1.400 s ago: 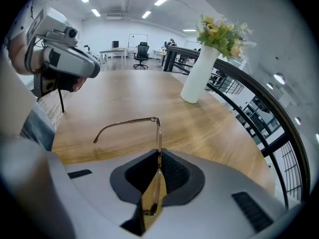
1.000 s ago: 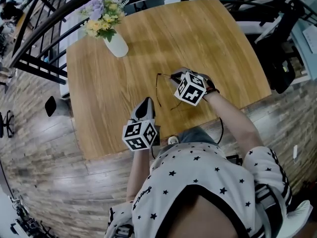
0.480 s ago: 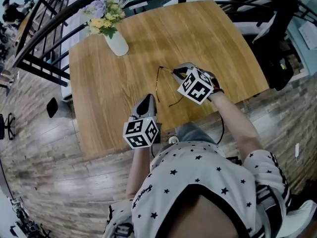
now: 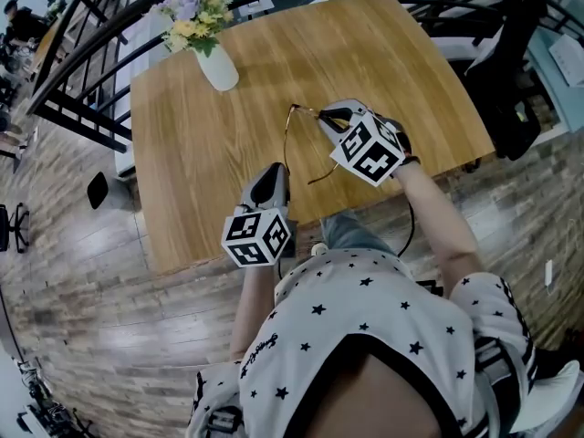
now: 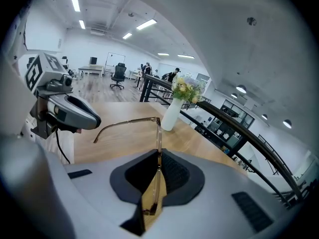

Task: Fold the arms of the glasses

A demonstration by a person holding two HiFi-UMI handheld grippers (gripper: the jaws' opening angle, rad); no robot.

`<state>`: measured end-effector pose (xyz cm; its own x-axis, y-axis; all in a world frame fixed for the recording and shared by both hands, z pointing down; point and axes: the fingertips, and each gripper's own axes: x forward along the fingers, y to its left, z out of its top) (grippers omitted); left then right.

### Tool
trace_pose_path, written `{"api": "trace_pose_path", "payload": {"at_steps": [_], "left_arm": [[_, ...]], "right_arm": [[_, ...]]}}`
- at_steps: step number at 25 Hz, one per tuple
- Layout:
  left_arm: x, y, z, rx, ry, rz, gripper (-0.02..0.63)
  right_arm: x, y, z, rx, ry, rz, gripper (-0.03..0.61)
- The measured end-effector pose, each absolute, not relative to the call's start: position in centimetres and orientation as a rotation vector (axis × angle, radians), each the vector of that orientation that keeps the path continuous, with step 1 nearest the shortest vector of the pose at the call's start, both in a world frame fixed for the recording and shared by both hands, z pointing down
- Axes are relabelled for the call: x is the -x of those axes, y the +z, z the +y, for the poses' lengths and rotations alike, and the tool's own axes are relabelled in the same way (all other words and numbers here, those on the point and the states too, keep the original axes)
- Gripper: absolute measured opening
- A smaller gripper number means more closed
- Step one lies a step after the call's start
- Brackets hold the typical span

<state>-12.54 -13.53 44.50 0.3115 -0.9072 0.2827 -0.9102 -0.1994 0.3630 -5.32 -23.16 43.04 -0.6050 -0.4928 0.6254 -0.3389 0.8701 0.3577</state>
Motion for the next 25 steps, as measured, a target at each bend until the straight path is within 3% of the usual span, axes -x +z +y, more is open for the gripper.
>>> {"api": "trace_pose_path", "payload": {"at_steps": [5,25], "left_arm": [[12.0,43.9,-12.5,-2.158,0.005,-1.589,0.047],[10.0,42.7,-11.6,-2.244,0.019,-1.518,0.023]], "right_arm": [[5.1,41.4,-21.9,-0.615,-0.286,-2.300,0.020],[5.8,39.5,-20.3,-0.619,-0.325,-2.342,0.020]]}}
